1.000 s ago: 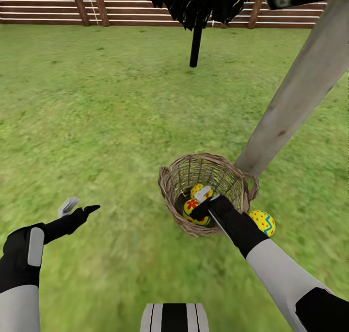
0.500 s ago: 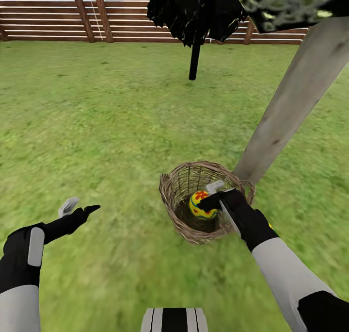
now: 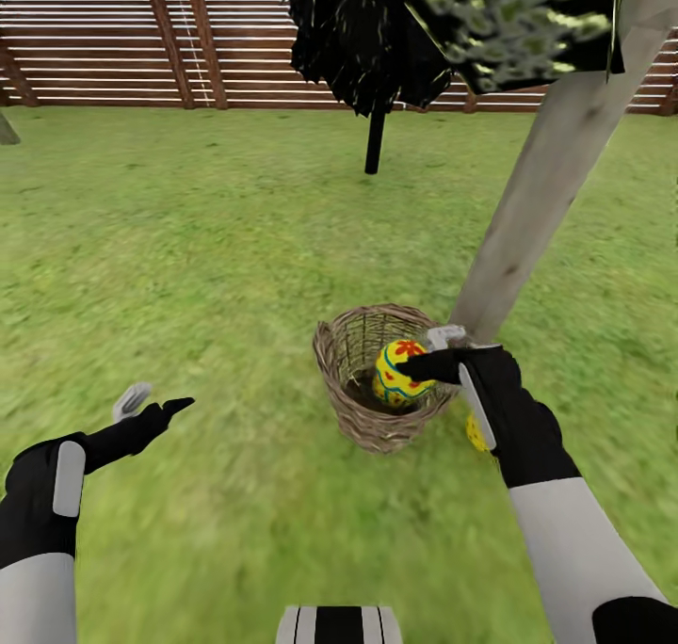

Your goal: Take the three Easter eggs out of the wicker basket on the lawn in the garden, then place them on the lawn next to a single tree (choose any tree) so that all three eggs are next to the same tree and none are left in the basket.

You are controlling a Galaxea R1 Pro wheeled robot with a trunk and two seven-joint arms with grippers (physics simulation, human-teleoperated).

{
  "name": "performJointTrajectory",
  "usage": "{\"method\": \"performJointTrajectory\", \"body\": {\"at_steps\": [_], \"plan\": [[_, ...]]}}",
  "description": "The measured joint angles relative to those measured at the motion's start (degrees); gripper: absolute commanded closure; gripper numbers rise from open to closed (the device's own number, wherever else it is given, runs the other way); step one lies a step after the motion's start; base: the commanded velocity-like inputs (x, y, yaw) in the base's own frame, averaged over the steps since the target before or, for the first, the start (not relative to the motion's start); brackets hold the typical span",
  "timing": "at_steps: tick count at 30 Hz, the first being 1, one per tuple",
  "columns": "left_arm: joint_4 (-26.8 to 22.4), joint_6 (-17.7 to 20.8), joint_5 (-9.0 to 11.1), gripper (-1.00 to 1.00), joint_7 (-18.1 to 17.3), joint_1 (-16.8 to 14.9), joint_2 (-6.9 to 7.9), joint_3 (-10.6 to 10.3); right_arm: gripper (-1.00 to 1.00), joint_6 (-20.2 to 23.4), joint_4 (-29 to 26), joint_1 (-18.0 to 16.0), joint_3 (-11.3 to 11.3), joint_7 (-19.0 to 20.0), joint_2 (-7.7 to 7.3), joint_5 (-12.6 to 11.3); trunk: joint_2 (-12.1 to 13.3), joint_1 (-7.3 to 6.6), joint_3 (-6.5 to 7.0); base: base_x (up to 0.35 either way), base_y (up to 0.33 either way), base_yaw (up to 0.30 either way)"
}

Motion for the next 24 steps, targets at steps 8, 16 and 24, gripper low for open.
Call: {"method": "performJointTrajectory", "body": {"at_steps": [8,16,24], "plan": [[0.0,0.0,0.0,-1.00,0.0,0.0,-0.06,-0.1,1.00,0.0,-7.2,2.8,-14.6,1.8,0.25,-12.8,0.1,-0.24,1.78,-0.099,0.000,0.000],[0.1,0.0,-0.1,-1.00,0.0,0.0,-0.09,-0.3,1.00,0.1,-7.0,7.0,-24.1,8.4,0.13,-28.5,0.2,-0.41,3.54,-0.144,0.000,0.000],[0.1,0.0,-0.1,-1.00,0.2,0.0,-0.17,-0.3,1.00,0.1,-6.6,12.8,-41.7,17.9,-0.52,-28.1,0.3,-0.61,5.32,-0.339,0.000,0.000]]}}
